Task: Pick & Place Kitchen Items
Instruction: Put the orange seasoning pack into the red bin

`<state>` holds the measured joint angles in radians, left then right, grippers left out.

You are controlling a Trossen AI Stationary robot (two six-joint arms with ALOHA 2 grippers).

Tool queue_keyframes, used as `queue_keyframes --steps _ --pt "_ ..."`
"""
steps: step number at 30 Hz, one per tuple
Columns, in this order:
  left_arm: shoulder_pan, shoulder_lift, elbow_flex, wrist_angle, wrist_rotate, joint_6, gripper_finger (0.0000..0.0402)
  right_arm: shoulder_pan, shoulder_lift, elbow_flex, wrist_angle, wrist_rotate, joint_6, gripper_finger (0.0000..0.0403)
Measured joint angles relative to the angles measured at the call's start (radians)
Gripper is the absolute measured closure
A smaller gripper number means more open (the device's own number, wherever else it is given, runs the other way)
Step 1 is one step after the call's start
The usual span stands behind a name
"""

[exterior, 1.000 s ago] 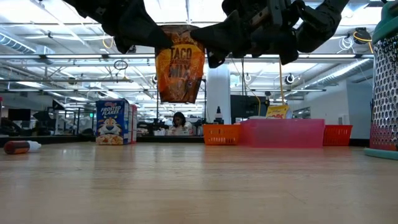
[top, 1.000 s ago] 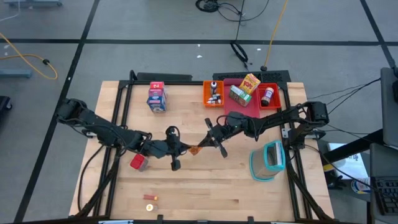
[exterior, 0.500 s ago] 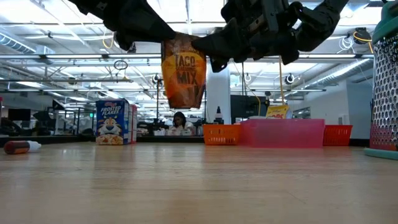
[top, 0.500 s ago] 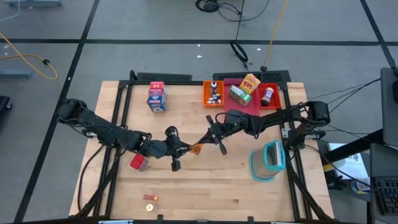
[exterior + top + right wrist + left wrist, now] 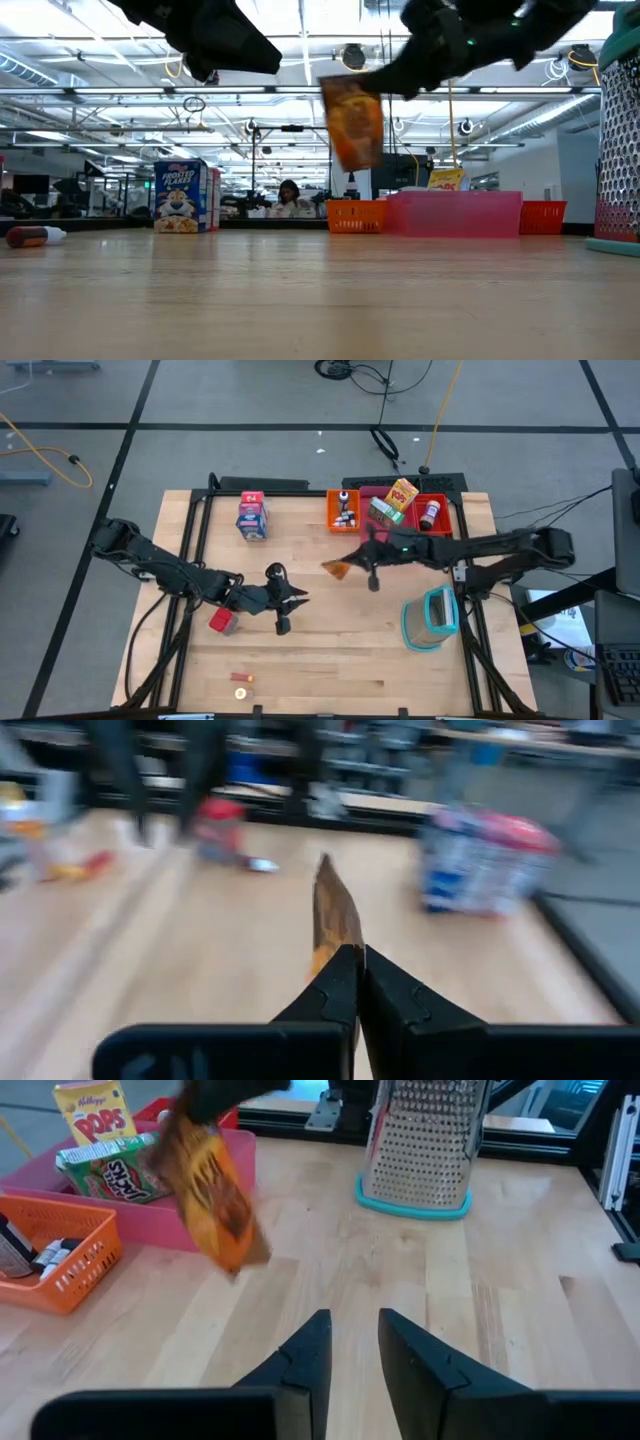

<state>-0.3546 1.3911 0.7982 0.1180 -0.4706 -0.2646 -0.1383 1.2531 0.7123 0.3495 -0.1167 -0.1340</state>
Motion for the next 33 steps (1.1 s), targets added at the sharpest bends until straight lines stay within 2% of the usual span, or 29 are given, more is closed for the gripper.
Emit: queue_keyframes --steps 9,15,24,33 --pt "0.0 0.0 0.0 -0.006 0.0 0.0 0.0314 -0.07 -0.356 -0.222 -0.06 0.32 0.068 0.0403" --pt "0.001 0.0 0.0 -0.011 -0.001 0.029 0.0314 -0.117 -0.515 -0.275 -0.157 0.577 0.091 0.0403" --pt "0.008 0.0 0.0 -0.019 -0.001 0.035 0.0314 -0.177 -0.573 -0.281 -0.268 0.862 0.099 0.0403" --pt "0.008 0.0 0.0 -0.02 -0.001 0.053 0.0314 -0.271 -0.57 -0.281 -0.337 1.047 0.129 0.0403"
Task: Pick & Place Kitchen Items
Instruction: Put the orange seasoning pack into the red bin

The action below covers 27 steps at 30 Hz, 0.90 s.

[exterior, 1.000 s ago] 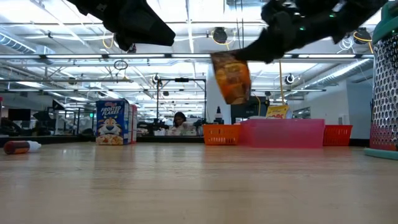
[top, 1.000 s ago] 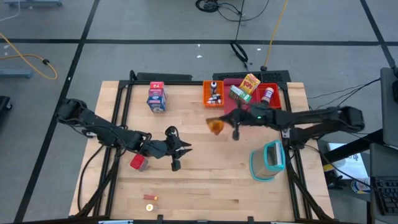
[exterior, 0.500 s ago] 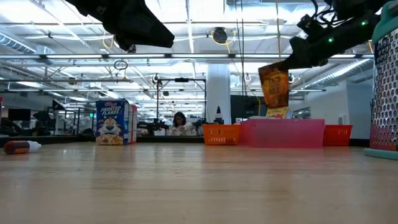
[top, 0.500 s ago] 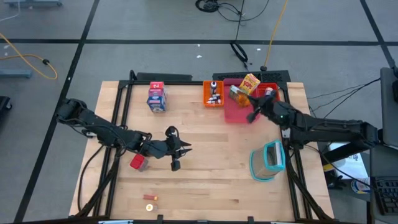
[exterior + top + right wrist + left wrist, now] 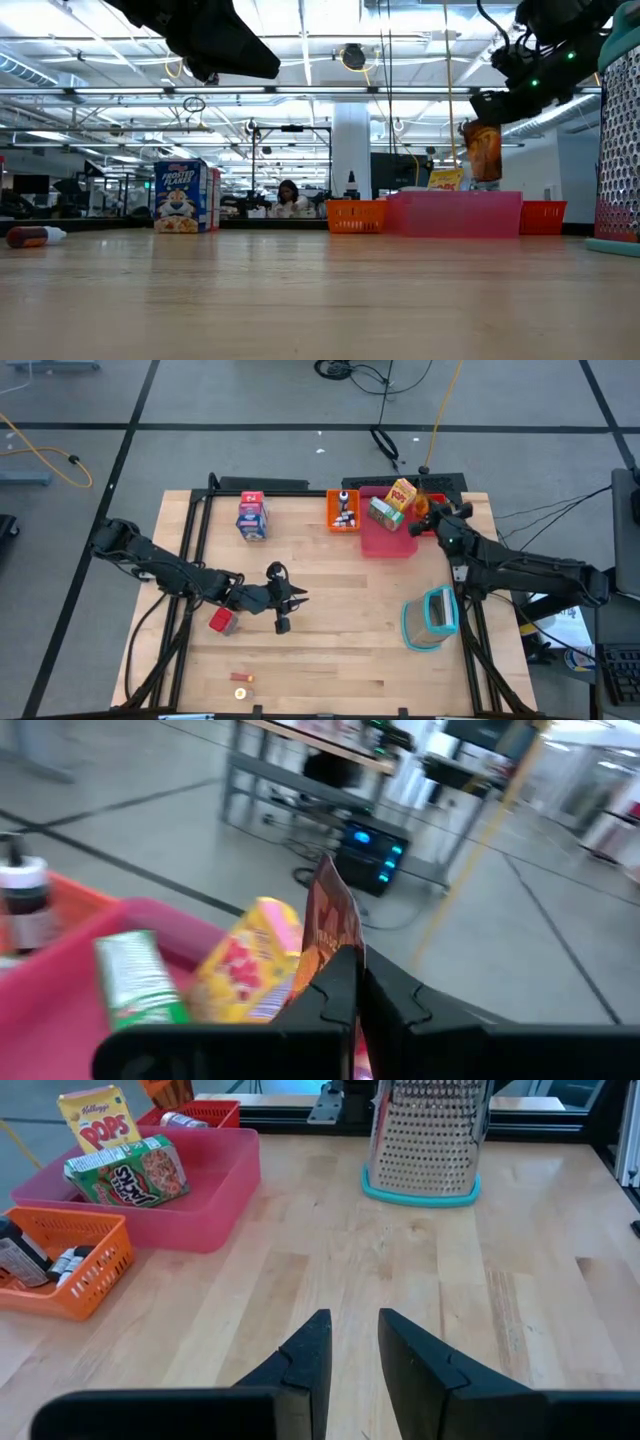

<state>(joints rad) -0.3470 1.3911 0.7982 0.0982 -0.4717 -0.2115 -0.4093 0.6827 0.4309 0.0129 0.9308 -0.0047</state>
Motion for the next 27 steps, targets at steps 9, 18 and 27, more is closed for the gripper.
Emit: queue_keyframes --steps 9,18,27 --pt "0.0 0.0 0.0 0.001 0.0 0.008 0.0314 -0.128 0.002 -0.085 0.108 0.007 0.044 0.0403" --pt "0.0 0.0 0.0 0.002 0.0 0.008 0.0314 -0.256 0.003 -0.262 0.436 -0.087 0.023 0.0403" --pt "0.013 0.0 0.0 0.002 -0.001 0.007 0.0314 -0.352 0.03 -0.267 0.502 -0.217 0.047 0.0403"
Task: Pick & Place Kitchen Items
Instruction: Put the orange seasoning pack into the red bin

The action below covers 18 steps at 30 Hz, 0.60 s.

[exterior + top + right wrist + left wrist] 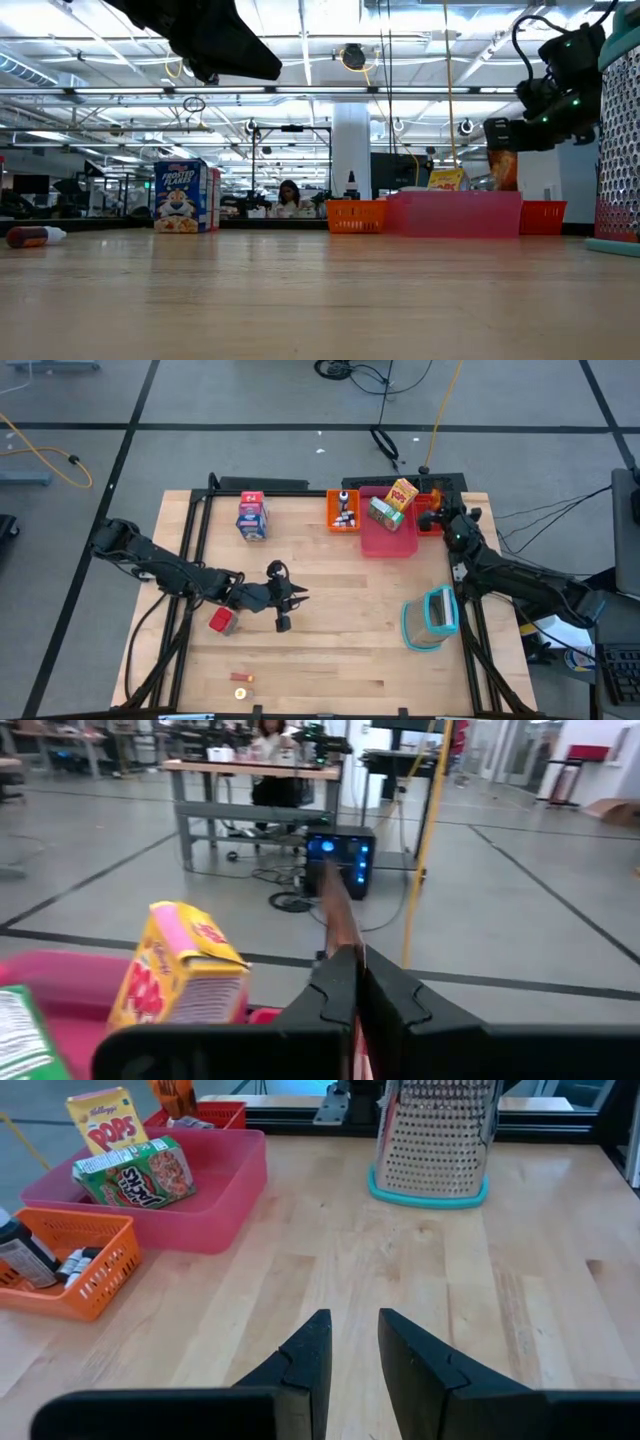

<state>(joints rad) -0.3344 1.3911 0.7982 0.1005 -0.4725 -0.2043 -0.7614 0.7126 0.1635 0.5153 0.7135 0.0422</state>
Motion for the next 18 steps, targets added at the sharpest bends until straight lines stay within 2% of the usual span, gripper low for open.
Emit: queue_keyframes --steps 2,9,18 --pt "0.0 0.0 0.0 0.0 0.0 0.0 0.0314 -0.013 0.019 0.0 0.032 -0.037 0.0 0.0403" --pt "0.0 0.0 0.0 0.0 0.0 0.0 0.0314 -0.037 0.129 0.0 0.129 -0.065 0.029 0.0403" --pt "0.0 0.0 0.0 -0.002 0.0 0.0 0.0314 -0.044 0.295 0.0 0.291 -0.054 0.013 0.0403"
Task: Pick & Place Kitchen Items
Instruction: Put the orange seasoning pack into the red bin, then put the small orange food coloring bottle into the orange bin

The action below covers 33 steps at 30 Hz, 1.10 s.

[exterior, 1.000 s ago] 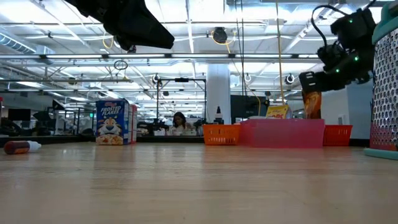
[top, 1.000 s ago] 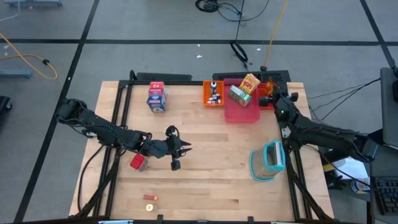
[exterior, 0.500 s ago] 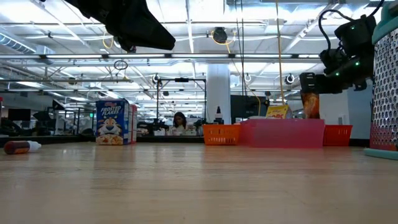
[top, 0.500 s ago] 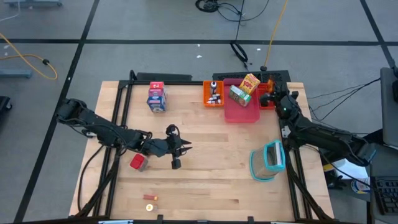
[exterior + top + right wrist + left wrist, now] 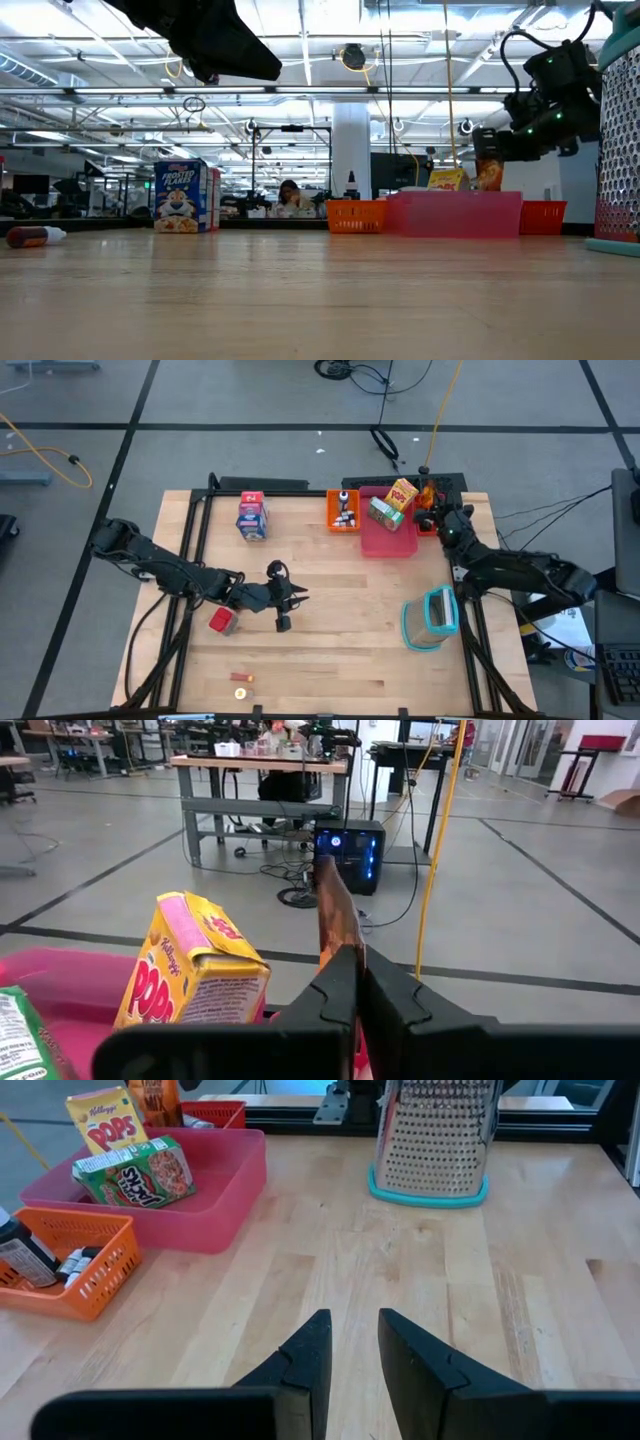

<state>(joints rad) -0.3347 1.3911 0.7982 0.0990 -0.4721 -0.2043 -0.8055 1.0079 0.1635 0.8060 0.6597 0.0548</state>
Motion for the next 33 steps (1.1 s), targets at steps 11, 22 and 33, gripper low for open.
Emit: queue_keyframes --steps 11,22,33 --pt "0.0 0.0 0.0 -0.001 0.0 0.0 0.0314 0.002 0.027 0.0 0.012 0.025 -0.019 0.0403" --pt "0.0 0.0 0.0 -0.001 0.0 -0.001 0.0314 0.002 0.027 0.0 -0.002 0.027 -0.026 0.039" --pt "0.0 0.0 0.0 -0.001 0.0 -0.001 0.0314 0.002 0.027 0.0 -0.022 0.028 -0.033 0.0316"
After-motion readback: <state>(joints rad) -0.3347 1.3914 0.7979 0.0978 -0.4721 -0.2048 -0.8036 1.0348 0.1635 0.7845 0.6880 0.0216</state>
